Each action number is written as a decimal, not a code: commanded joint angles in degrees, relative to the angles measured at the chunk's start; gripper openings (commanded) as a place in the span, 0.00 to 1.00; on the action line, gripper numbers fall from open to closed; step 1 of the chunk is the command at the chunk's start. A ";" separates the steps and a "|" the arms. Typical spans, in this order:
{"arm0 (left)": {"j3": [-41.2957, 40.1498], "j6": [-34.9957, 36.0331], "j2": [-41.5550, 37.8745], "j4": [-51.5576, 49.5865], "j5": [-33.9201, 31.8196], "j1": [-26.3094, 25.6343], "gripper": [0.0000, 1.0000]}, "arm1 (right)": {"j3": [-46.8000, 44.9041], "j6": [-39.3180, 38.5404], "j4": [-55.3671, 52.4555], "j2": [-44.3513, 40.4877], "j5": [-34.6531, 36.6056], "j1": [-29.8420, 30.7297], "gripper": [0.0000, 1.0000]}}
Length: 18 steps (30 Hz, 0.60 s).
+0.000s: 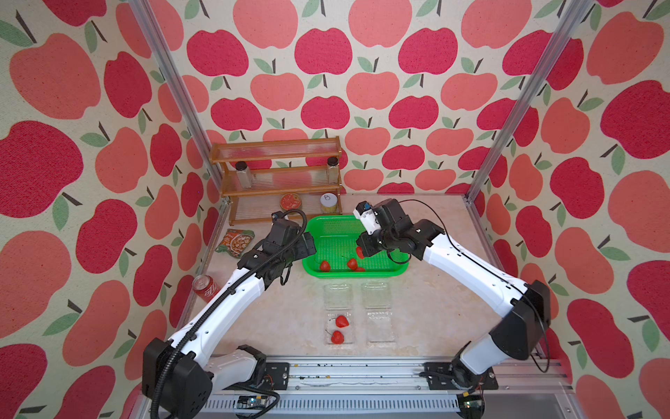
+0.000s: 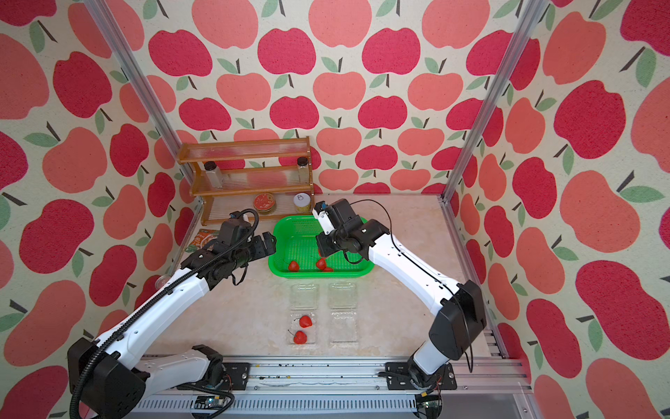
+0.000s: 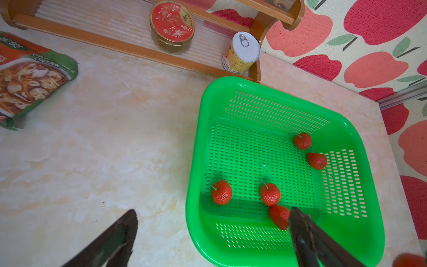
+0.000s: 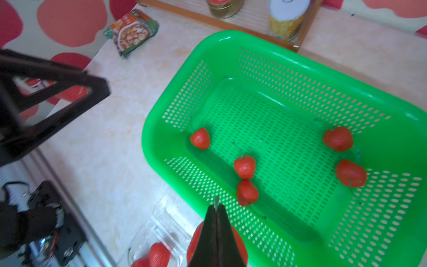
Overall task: Pack strawberries into containers
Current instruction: Place the strawberry in the packing box.
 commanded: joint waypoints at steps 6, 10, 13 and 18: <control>2.45 -4.41 0.37 0.38 -3.38 -4.04 1.00 | -14.57 11.86 -3.30 -6.63 -5.63 13.42 0.00; 2.91 -4.73 0.55 0.57 -3.57 -4.89 1.00 | -20.34 17.42 1.29 -6.71 -7.27 17.97 0.00; 3.59 -4.67 0.31 -0.59 -3.91 -5.19 0.99 | -21.86 18.18 2.30 -4.57 -8.42 19.78 0.00; 3.13 -4.90 -1.36 -1.37 -5.01 -5.48 1.00 | -22.31 18.89 4.24 -1.18 -9.95 20.56 0.00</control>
